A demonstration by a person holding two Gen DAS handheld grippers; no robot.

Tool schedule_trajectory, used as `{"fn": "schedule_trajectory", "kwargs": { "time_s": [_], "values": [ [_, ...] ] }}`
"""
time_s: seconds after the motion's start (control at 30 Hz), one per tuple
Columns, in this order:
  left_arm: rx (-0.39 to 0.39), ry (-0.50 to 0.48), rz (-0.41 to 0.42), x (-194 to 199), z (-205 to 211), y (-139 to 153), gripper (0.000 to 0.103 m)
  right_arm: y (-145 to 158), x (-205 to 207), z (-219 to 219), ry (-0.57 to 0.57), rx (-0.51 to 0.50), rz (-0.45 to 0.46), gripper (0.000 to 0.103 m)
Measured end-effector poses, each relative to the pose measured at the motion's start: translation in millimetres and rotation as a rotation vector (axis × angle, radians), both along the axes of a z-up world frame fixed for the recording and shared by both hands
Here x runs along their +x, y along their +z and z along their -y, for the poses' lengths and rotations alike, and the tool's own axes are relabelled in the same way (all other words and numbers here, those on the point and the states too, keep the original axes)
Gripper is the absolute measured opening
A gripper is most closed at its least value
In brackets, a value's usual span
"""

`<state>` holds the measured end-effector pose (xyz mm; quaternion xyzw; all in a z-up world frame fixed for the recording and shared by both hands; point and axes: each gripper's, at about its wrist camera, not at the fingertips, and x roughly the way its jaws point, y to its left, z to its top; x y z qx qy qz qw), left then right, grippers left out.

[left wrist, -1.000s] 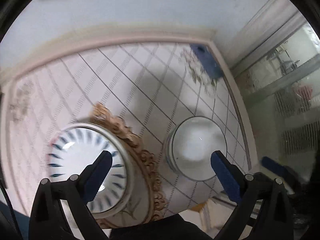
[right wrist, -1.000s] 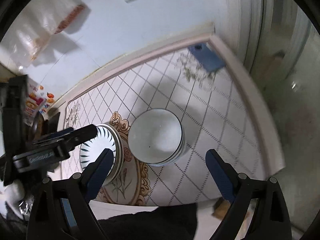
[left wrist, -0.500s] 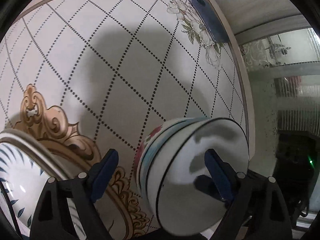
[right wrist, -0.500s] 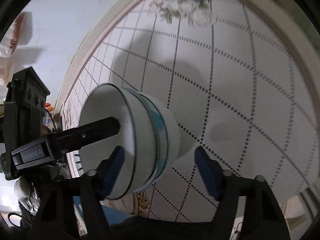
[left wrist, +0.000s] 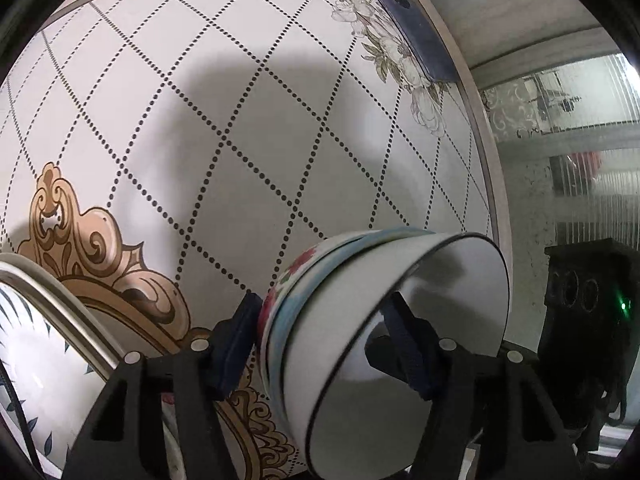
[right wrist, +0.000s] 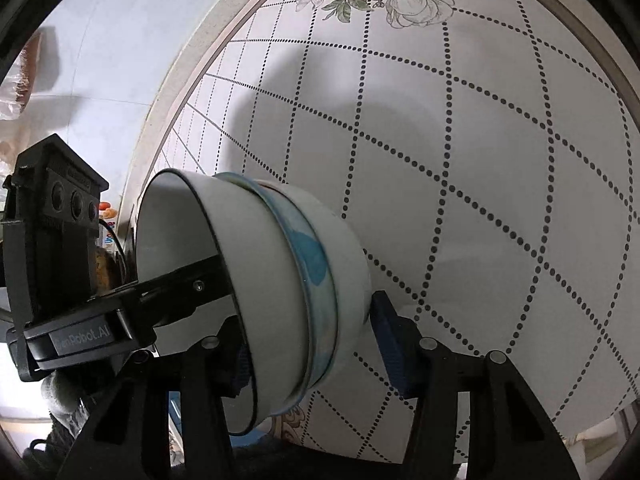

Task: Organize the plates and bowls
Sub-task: 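Grasp the rim of the bowl stack with both grippers, then carry the bowl stack with both grippers onto the blue-leaf plate stack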

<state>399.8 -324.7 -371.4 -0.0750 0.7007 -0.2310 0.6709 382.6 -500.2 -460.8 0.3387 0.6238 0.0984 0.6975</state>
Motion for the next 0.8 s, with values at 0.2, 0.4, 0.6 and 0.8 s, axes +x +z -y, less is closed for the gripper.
{"fn": "schedule_trajectory", "kwargs": {
  "time_s": [0.2,0.4,0.6,0.8],
  "values": [
    [0.017,0.022,0.012,0.8,-7.6,4.7,0.059,6.7,0.5,-7.2,0.017,-0.011,0.018,0.055],
    [0.011,0.050,0.042,2.8,-16.6,15.4,0.059,18.5,10.3,-17.9,0.046,-0.044,0.055,0.055],
    [-0.003,0.098,0.086,5.6,-35.3,37.4,0.059,39.5,23.2,-32.4,0.091,-0.068,0.093,0.055],
    [-0.001,0.180,0.124,3.5,-72.0,57.4,0.059,62.3,36.1,-62.1,0.161,-0.065,0.130,0.055]
  ]
}}
